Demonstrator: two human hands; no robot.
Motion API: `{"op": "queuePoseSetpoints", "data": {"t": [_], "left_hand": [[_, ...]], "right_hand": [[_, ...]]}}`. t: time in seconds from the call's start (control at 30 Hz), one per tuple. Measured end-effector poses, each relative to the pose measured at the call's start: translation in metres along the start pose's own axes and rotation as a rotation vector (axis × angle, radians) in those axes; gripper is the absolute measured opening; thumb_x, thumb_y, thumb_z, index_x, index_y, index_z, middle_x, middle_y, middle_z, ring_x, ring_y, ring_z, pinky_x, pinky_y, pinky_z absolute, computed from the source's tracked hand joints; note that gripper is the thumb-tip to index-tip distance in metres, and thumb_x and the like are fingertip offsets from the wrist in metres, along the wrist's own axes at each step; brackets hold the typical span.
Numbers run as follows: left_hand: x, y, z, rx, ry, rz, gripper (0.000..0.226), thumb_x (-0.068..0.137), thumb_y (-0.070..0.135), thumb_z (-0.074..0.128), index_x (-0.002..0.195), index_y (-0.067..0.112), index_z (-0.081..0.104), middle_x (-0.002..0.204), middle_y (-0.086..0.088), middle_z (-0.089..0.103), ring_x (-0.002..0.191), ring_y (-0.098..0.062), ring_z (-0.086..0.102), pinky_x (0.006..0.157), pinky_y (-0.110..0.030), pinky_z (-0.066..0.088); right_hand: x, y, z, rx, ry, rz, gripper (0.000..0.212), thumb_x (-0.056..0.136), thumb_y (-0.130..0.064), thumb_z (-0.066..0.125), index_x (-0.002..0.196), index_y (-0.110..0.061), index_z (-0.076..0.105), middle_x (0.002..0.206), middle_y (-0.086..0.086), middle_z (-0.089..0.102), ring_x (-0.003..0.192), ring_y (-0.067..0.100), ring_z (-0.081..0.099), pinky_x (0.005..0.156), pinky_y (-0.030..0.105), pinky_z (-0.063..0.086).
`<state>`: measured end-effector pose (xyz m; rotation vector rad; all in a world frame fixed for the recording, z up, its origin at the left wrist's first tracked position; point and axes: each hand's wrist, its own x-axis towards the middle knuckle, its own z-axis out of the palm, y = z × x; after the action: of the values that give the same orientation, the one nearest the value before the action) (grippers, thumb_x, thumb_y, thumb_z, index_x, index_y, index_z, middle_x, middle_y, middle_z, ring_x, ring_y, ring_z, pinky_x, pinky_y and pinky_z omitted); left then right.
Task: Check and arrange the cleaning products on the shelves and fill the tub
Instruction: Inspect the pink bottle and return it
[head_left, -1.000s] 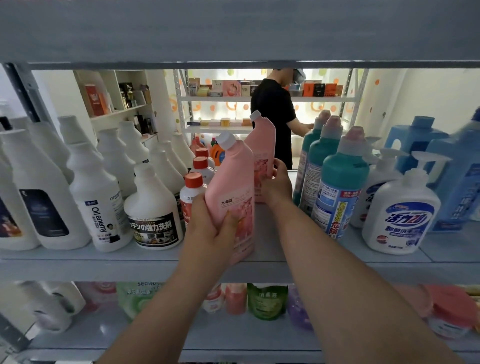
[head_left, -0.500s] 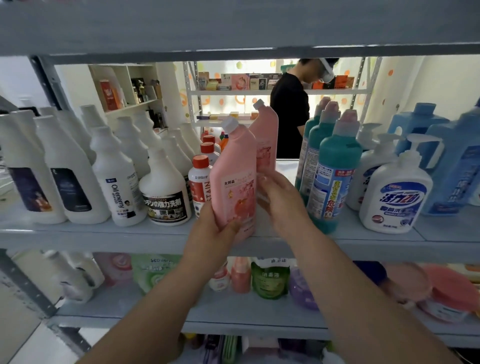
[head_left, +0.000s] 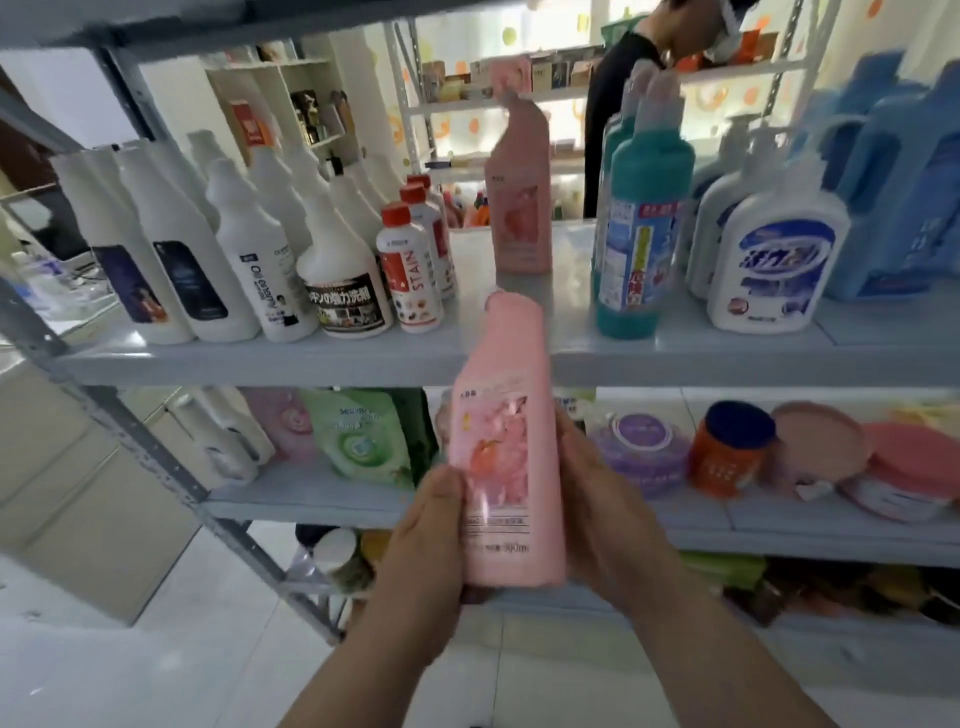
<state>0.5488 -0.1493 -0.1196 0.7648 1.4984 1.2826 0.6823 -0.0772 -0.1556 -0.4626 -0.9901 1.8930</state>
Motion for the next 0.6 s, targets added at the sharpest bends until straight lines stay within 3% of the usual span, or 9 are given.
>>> {"op": "queuePoseSetpoints", "data": {"t": [0.07,0.13,0.2,0.27,0.33,0.43,0.6], "left_hand": [[-0.012,-0.014,0.002,-0.203,-0.094,-0.212,0.045,0.086,0.055,0.053,0.091,0.011,0.062,0.058,-0.006,0.058,0.043,-0.018,0.046,0.044,-0.017,0.028],[-0.023,-0.025,0.002,-0.313,-0.265,-0.36,0.062,0.072,0.062,0.06,0.101,0.007,0.061,0.067,-0.011,0.055,0.056,-0.017,0.042,0.044,-0.014,0.017],[-0.03,-0.031,0.001,-0.287,-0.425,-0.394,0.083,0.067,0.073,0.071,0.114,0.006,0.057,0.078,-0.014,0.052,0.062,-0.021,0.044,0.044,-0.015,0.017],[-0.033,-0.034,-0.001,-0.212,-0.516,-0.38,0.093,0.066,0.076,0.073,0.123,0.005,0.055,0.086,-0.019,0.057,0.064,-0.027,0.054,0.044,-0.019,0.027],[-0.033,-0.036,-0.003,-0.167,-0.56,-0.377,0.087,0.074,0.074,0.064,0.131,0.009,0.057,0.1,-0.021,0.069,0.079,-0.039,0.067,0.049,-0.029,0.047],[-0.032,-0.035,-0.011,-0.166,-0.601,-0.419,0.064,0.092,0.059,0.052,0.133,0.011,0.057,0.116,-0.024,0.072,0.102,-0.049,0.069,0.056,-0.038,0.06],[-0.021,-0.034,-0.036,-0.21,-0.603,-0.463,0.042,0.107,0.038,0.04,0.131,0.008,0.056,0.11,-0.023,0.074,0.089,-0.043,0.074,0.056,-0.039,0.062]], "right_hand": [[-0.017,0.016,-0.004,0.02,-0.029,0.001,0.089,0.085,-0.055,0.077,0.159,-0.03,0.035,0.156,0.006,0.05,0.143,0.03,0.049,0.118,0.058,0.037],[-0.031,0.026,-0.006,0.017,-0.032,-0.01,0.096,0.082,-0.058,0.079,0.16,-0.031,0.03,0.156,0.004,0.05,0.142,0.028,0.05,0.115,0.055,0.04],[-0.042,0.033,-0.01,0.009,0.035,0.002,0.103,0.074,-0.059,0.085,0.157,-0.026,0.035,0.141,0.008,0.061,0.128,0.028,0.06,0.105,0.051,0.049],[-0.051,0.036,-0.011,-0.046,0.154,0.022,0.105,0.063,-0.062,0.091,0.149,-0.024,0.045,0.121,0.01,0.068,0.109,0.028,0.066,0.088,0.046,0.053],[-0.057,0.037,-0.011,-0.125,0.285,0.022,0.1,0.058,-0.061,0.093,0.14,-0.022,0.052,0.116,0.01,0.071,0.1,0.026,0.072,0.079,0.039,0.058],[-0.058,0.037,-0.01,-0.181,0.484,0.074,0.057,0.082,-0.038,0.083,0.131,-0.018,0.06,0.11,0.012,0.076,0.089,0.025,0.076,0.069,0.035,0.06],[-0.05,0.047,0.006,-0.137,0.586,0.125,0.042,0.093,-0.023,0.073,0.131,-0.009,0.06,0.112,0.019,0.075,0.088,0.029,0.075,0.068,0.038,0.061]]}}
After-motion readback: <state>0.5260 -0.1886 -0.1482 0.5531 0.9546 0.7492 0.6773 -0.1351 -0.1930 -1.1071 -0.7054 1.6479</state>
